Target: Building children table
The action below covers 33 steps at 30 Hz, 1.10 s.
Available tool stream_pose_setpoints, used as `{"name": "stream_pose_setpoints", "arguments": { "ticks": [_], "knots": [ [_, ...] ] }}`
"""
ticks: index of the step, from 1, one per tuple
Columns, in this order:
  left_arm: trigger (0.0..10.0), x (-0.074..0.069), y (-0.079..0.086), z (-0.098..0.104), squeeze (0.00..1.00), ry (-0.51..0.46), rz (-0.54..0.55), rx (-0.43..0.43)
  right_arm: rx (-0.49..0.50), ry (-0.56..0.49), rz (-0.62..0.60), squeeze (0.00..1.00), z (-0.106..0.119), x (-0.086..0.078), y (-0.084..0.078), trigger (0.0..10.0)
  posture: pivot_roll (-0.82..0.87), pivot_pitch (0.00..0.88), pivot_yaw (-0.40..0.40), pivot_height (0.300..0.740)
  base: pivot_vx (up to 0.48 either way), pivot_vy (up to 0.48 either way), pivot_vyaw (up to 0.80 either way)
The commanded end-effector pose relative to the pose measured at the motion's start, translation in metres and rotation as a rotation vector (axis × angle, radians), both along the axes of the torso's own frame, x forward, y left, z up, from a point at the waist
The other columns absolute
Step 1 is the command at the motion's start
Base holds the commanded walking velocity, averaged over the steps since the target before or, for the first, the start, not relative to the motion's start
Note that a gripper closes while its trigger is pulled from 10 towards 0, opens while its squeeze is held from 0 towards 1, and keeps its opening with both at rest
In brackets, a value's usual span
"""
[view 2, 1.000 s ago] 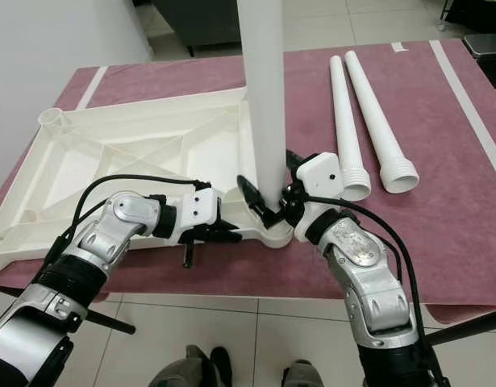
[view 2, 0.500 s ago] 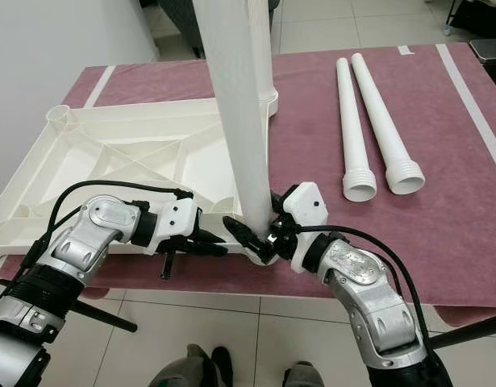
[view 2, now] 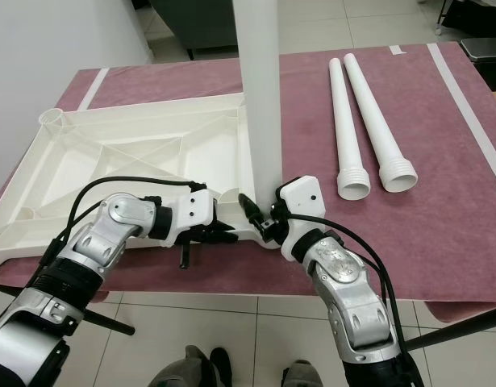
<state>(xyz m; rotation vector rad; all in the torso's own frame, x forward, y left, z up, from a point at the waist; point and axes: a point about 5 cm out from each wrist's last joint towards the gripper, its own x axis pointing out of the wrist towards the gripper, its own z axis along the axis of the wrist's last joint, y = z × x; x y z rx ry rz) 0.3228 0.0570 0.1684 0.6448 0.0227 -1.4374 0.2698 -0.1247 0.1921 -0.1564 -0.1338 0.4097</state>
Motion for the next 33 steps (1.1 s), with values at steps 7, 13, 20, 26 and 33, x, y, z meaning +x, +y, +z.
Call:
{"name": "stream_pose_setpoints", "arguments": {
  "ticks": [7,13,20,26,33],
  "knots": [
    [10.0,0.032,-0.022,0.032,0.0,-0.158,0.338,-0.166,0.011,0.138,-0.403,0.0,-0.025,0.016,-0.01,0.0,-0.11,0.162,0.178,0.74,0.0,0.0,0.0],
    [10.0,0.039,-0.036,0.037,0.0,-0.176,0.403,-0.177,0.042,0.125,-0.549,0.0,-0.022,0.022,-0.007,3.1,-0.11,0.164,0.184,0.74,0.0,0.0,0.0],
    [10.0,0.034,-0.037,0.033,0.0,-0.162,0.336,-0.159,0.077,0.062,-0.439,1.0,-0.011,0.021,0.001,10.0,-0.11,0.168,0.182,0.74,0.0,0.0,0.0],
    [10.0,0.03,-0.037,0.031,0.0,-0.15,0.273,-0.15,0.122,0.006,-0.314,1.0,0.001,0.019,0.007,10.0,-0.11,0.167,0.181,0.74,0.0,0.0,0.0],
    [10.0,-0.001,-0.006,0.024,0.0,-0.118,0.021,-0.099,0.042,-0.178,0.048,0.0,0.047,-0.002,-0.009,10.0,-0.11,0.169,0.179,0.74,0.0,0.0,0.0]
  ]
}}
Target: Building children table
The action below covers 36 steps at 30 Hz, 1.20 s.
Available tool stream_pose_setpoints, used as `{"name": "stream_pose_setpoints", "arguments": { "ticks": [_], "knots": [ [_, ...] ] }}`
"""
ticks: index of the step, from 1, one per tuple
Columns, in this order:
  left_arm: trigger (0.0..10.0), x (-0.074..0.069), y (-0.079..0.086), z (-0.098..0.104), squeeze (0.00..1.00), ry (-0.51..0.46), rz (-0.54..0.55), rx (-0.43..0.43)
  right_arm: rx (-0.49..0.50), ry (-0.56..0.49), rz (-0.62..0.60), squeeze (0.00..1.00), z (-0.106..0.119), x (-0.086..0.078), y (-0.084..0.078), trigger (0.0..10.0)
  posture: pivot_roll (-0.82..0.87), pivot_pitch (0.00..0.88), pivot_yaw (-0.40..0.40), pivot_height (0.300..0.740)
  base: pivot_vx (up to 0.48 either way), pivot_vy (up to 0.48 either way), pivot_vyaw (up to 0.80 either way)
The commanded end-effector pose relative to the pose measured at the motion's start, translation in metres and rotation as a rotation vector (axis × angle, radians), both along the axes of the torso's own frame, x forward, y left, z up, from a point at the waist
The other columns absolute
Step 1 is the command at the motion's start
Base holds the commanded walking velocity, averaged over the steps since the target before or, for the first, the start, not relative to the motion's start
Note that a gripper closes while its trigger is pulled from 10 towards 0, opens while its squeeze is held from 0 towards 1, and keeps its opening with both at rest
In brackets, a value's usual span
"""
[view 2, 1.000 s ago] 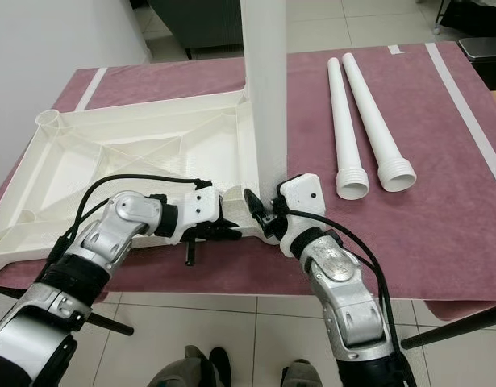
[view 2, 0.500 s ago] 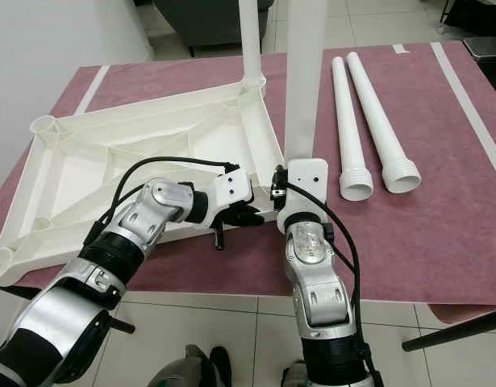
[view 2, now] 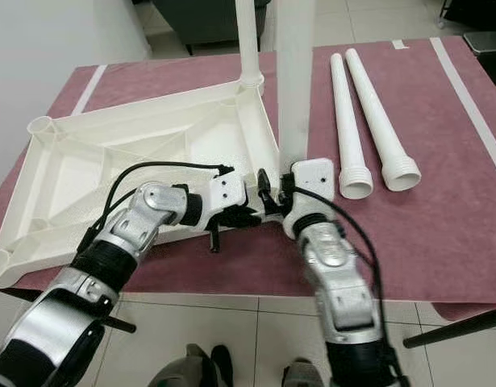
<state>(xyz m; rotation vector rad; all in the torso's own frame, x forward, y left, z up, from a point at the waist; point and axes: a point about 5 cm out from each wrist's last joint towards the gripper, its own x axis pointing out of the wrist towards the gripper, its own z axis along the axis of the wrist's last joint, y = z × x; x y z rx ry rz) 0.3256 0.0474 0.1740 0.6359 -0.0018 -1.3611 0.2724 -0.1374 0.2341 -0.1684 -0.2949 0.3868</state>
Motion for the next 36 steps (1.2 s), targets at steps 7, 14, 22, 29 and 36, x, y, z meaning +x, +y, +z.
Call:
{"name": "stream_pose_setpoints", "arguments": {
  "ticks": [7,14,22,29,36],
  "knots": [
    [10.0,-0.018,0.03,0.02,0.0,-0.075,-0.141,-0.011,-0.115,0.056,0.256,0.0,-0.002,-0.016,0.0,10.0,-0.1,0.165,0.174,0.74,0.0,0.0,0.0],
    [10.0,-0.023,0.043,0.025,0.0,-0.07,-0.156,-0.012,-0.184,0.184,0.467,0.0,-0.027,-0.032,0.013,10.0,-0.09,0.158,0.17,0.74,0.0,0.0,0.0],
    [10.0,-0.026,0.046,0.024,0.0,-0.062,-0.151,-0.01,-0.13,0.192,0.476,0.0,-0.03,-0.03,0.015,0.0,-0.1,0.155,0.17,0.74,0.0,0.0,0.0],
    [10.0,-0.013,0.032,0.023,0.0,-0.077,-0.053,-0.055,-0.071,0.263,0.189,0.0,-0.05,-0.008,0.007,0.0,-0.1,0.157,0.167,0.74,0.0,0.0,0.0],
    [10.0,0.014,0.007,0.036,0.0,-0.117,0.131,-0.131,-0.047,0.316,-0.186,0.0,-0.068,0.007,0.003,0.0,-0.1,0.165,0.172,0.74,0.0,0.0,0.0]
  ]
}}
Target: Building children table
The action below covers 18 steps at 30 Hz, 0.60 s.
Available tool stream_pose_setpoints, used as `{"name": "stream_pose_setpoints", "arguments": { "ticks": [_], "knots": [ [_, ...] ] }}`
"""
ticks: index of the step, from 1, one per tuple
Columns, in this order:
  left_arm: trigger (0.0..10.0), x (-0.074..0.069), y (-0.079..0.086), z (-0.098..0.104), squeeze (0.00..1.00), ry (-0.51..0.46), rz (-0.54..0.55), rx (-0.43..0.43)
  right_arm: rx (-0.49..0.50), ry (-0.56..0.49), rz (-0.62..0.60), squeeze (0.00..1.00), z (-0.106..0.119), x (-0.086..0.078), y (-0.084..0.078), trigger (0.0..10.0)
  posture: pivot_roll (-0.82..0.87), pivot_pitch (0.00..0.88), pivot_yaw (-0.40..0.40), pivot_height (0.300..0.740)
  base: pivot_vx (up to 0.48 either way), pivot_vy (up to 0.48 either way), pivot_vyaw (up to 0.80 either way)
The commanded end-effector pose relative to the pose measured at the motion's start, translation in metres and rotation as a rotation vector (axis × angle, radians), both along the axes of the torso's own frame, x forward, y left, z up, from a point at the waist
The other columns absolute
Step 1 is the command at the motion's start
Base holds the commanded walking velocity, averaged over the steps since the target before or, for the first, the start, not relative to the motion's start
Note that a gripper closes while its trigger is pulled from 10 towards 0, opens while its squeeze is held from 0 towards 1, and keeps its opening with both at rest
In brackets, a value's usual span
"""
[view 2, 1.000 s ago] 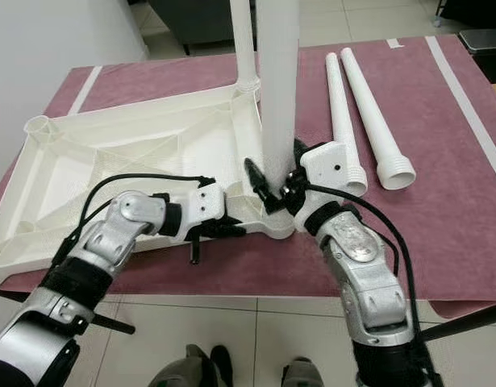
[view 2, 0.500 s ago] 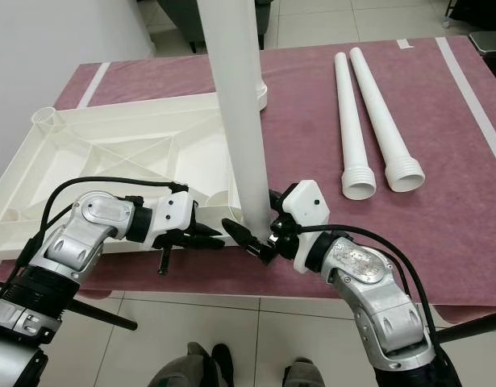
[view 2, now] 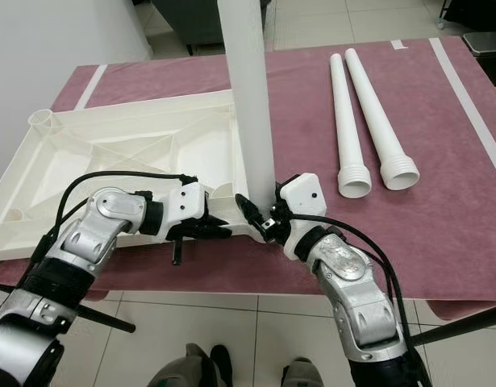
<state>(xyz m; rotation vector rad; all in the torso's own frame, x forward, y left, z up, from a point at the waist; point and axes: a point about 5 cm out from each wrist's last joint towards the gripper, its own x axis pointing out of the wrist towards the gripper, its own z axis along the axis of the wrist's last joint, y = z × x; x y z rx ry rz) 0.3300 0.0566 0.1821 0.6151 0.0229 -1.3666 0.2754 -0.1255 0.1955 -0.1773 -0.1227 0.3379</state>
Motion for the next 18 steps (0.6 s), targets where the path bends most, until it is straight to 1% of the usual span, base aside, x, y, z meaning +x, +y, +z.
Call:
{"name": "stream_pose_setpoints", "arguments": {
  "ticks": [1,2,3,4,6,7,8,9,12,13,15,16,17,18],
  "knots": [
    [10.0,0.013,-0.007,0.031,0.0,-0.15,0.142,-0.134,-0.012,0.156,-0.183,0.0,-0.031,0.005,-0.01,0.0,-0.1,0.165,0.172,0.74,0.0,0.0,0.0],
    [10.0,0.013,-0.007,0.031,0.0,-0.15,0.142,-0.134,-0.012,0.156,-0.183,0.0,-0.031,0.005,-0.01,0.0,-0.1,0.165,0.172,0.74,0.0,0.0,0.0],
    [10.0,0.017,-0.013,0.034,0.0,-0.154,0.166,-0.139,-0.008,0.159,-0.265,0.0,-0.032,0.007,-0.012,0.0,-0.1,0.166,0.175,0.74,0.0,0.0,0.0],
    [10.0,0.017,-0.013,0.034,0.0,-0.154,0.166,-0.139,-0.008,0.159,-0.265,0.0,-0.032,0.007,-0.012,0.0,-0.1,0.166,0.175,0.74,0.0,0.0,0.0],
    [10.0,0.024,-0.022,0.037,0.0,-0.158,0.207,-0.146,-0.007,0.163,-0.379,0.0,-0.036,0.009,-0.013,0.0,-0.1,0.167,0.179,0.74,0.0,0.0,0.0],
    [10.0,0.024,-0.022,0.037,0.0,-0.158,0.207,-0.146,-0.007,0.163,-0.379,0.0,-0.036,0.009,-0.013,0.0,-0.1,0.167,0.179,0.74,0.0,0.0,0.0],
    [10.0,0.027,-0.027,0.038,0.0,-0.159,0.23,-0.148,0.0,0.162,-0.424,0.0,-0.037,0.008,-0.011,0.0,-0.1,0.168,0.181,0.74,0.0,0.0,0.0],
    [10.0,0.029,-0.032,0.038,0.0,-0.155,0.246,-0.153,0.011,0.162,-0.437,0.0,-0.039,0.007,-0.007,0.0,-0.11,0.169,0.183,0.74,0.0,0.0,0.0],
    [10.0,0.029,-0.035,0.037,0.0,-0.152,0.247,-0.155,0.03,0.151,-0.436,0.0,-0.039,0.005,-0.001,0.0,-0.11,0.171,0.184,0.74,0.0,0.0,0.0],
    [10.0,0.029,-0.035,0.036,0.0,-0.151,0.244,-0.152,0.04,0.139,-0.422,0.0,-0.037,0.005,0.002,5.7,-0.11,0.172,0.185,0.74,0.0,0.0,0.0],
    [10.0,0.029,-0.035,0.036,0.0,-0.151,0.244,-0.152,0.04,0.139,-0.422,0.0,-0.037,0.005,0.002,5.7,-0.11,0.172,0.185,0.74,0.0,0.0,0.0],
    [10.0,0.028,-0.034,0.034,0.0,-0.149,0.235,-0.147,0.06,0.116,-0.398,0.0,-0.034,0.005,0.004,10.0,-0.11,0.172,0.185,0.74,0.0,0.0,0.0],
    [10.0,0.027,-0.033,0.032,0.0,-0.147,0.229,-0.143,0.082,0.089,-0.369,0.98,-0.029,0.005,0.006,10.0,-0.11,0.172,0.184,0.74,0.0,0.0,0.0],
    [10.0,0.027,-0.033,0.032,0.0,-0.147,0.229,-0.143,0.082,0.089,-0.369,0.98,-0.029,0.005,0.006,10.0,-0.11,0.172,0.184,0.74,0.0,0.0,0.0]
  ]
}}
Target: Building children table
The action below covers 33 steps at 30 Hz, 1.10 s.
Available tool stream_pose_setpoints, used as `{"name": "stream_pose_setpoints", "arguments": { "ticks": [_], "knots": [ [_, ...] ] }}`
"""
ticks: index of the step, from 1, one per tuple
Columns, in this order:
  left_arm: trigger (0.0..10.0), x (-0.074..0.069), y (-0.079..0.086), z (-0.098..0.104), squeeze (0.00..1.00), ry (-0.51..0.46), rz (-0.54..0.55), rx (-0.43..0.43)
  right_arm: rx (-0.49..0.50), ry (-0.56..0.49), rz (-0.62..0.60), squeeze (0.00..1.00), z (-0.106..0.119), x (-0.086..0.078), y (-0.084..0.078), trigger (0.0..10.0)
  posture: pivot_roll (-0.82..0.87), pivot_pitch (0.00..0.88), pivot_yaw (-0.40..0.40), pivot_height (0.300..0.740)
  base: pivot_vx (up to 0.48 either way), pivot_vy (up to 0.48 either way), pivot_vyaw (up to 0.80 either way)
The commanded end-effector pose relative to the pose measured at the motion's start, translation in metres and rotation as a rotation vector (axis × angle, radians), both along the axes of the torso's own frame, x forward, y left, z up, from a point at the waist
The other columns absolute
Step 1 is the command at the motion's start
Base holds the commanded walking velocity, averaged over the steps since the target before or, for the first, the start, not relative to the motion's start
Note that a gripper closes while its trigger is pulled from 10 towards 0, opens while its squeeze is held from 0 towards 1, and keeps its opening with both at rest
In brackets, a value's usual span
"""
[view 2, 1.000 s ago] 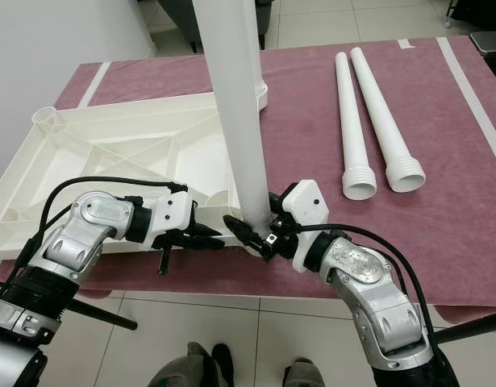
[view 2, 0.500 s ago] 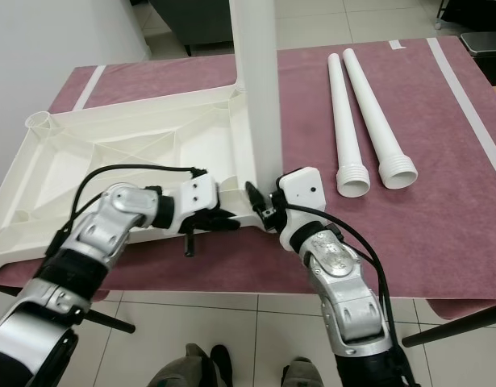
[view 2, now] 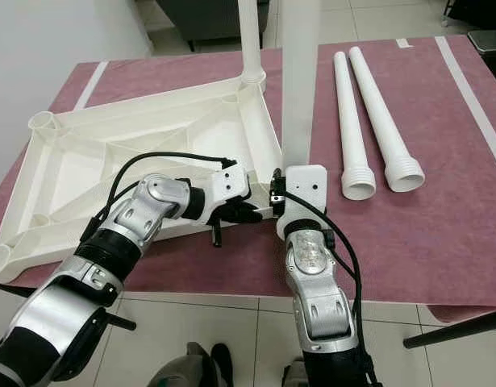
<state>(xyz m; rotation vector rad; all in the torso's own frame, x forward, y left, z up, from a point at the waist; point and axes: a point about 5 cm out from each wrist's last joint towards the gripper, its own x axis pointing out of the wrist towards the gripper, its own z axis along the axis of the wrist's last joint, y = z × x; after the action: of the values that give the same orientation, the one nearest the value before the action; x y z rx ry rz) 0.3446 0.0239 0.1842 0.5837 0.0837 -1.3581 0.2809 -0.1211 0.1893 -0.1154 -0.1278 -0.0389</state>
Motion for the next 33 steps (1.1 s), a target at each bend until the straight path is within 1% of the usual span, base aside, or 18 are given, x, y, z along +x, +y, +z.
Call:
{"name": "stream_pose_setpoints", "arguments": {
  "ticks": [1,3,5,6,11,12,13,15,17,18,20,21,23,25,26,28,29,33],
  "knots": [
    [10.0,0.012,0.001,0.029,0.0,-0.204,0.2,-0.142,0.028,0.09,0.03,1.0,-0.019,-0.001,0.003,10.0,-0.11,0.172,0.184,0.74,0.0,0.0,0.0],
    [10.0,0.007,0.006,0.025,0.0,-0.195,0.15,-0.125,0.04,0.001,0.129,1.0,-0.002,0.0,0.005,10.0,-0.11,0.171,0.182,0.74,0.0,0.0,0.0],
    [10.0,0.006,0.007,0.024,0.0,-0.193,0.134,-0.119,0.044,-0.023,0.159,1.0,0.002,0.0,0.006,10.0,-0.11,0.171,0.182,0.74,0.0,0.0,0.0],
    [10.0,0.001,0.01,0.022,0.0,-0.191,0.094,-0.108,0.044,-0.058,0.201,0.0,0.01,0.0,0.003,10.0,-0.11,0.172,0.182,0.74,0.0,0.0,0.0],
    [10.0,-0.017,0.024,0.012,0.0,-0.176,-0.05,-0.05,-0.014,-0.152,0.318,0.0,0.036,-0.003,-0.011,10.0,-0.1,0.172,0.181,0.74,0.0,0.0,0.0],
    [10.0,-0.021,0.027,0.01,0.0,-0.172,-0.08,-0.037,-0.029,-0.162,0.35,0.0,0.039,-0.004,-0.013,10.0,-0.1,0.172,0.18,0.74,0.0,0.0,0.0],
    [10.0,-0.021,0.027,0.01,0.0,-0.172,-0.08,-0.037,-0.029,-0.162,0.35,0.0,0.039,-0.004,-0.013,10.0,-0.1,0.172,0.18,0.74,0.0,0.0,0.0],
    [10.0,-0.031,0.035,0.007,0.0,-0.161,-0.15,-0.015,-0.085,-0.158,0.447,0.0,0.044,-0.007,-0.015,10.0,-0.1,0.172,0.179,0.74,0.0,0.0,0.0],
    [10.0,-0.038,0.041,0.007,0.0,-0.149,-0.199,-0.007,-0.119,-0.126,0.554,0.0,0.042,-0.012,-0.014,10.0,-0.09,0.172,0.179,0.74,0.0,0.0,0.0],
    [10.0,-0.038,0.041,0.007,0.0,-0.149,-0.199,-0.007,-0.119,-0.126,0.554,0.0,0.042,-0.012,-0.014,10.0,-0.09,0.172,0.179,0.74,0.0,0.0,0.0],
    [10.0,-0.043,0.05,0.009,0.0,-0.136,-0.235,-0.004,-0.159,-0.059,0.706,0.0,0.032,-0.021,-0.009,10.0,-0.09,0.172,0.179,0.74,0.0,0.0,0.0],
    [10.0,-0.043,0.05,0.009,0.0,-0.136,-0.235,-0.004,-0.159,-0.059,0.706,0.0,0.032,-0.021,-0.009,10.0,-0.09,0.172,0.179,0.74,0.0,0.0,0.0],
    [10.0,-0.046,0.059,0.01,0.0,-0.132,-0.249,0.009,-0.176,0.008,0.841,0.0,0.021,-0.031,-0.003,10.0,-0.09,0.171,0.177,0.74,0.0,0.0,0.0],
    [10.0,-0.046,0.066,0.01,0.0,-0.133,-0.237,0.025,-0.167,0.029,0.889,0.0,0.017,-0.035,0.0,10.0,-0.08,0.171,0.175,0.74,0.0,0.0,0.0],
    [10.0,-0.045,0.069,0.009,0.0,-0.134,-0.23,0.031,-0.161,0.031,0.897,0.0,0.016,-0.035,0.001,4.9,-0.08,0.171,0.175,0.74,0.0,0.0,0.0],
    [10.0,-0.045,0.07,0.009,0.0,-0.133,-0.226,0.034,-0.158,0.031,0.899,0.0,0.016,-0.035,0.001,4.9,-0.08,0.171,0.175,0.74,0.0,0.0,0.0],
    [10.0,-0.044,0.071,0.009,0.0,-0.136,-0.213,0.035,-0.146,0.028,0.899,0.0,0.015,-0.035,0.001,0.0,-0.08,0.171,0.175,0.74,0.0,0.0,0.0],
    [10.0,-0.043,0.07,0.009,0.0,-0.142,-0.187,0.024,-0.125,0.027,0.892,0.0,0.015,-0.033,0.001,0.0,-0.08,0.17,0.172,0.74,0.0,0.0,0.0]
  ]
}}
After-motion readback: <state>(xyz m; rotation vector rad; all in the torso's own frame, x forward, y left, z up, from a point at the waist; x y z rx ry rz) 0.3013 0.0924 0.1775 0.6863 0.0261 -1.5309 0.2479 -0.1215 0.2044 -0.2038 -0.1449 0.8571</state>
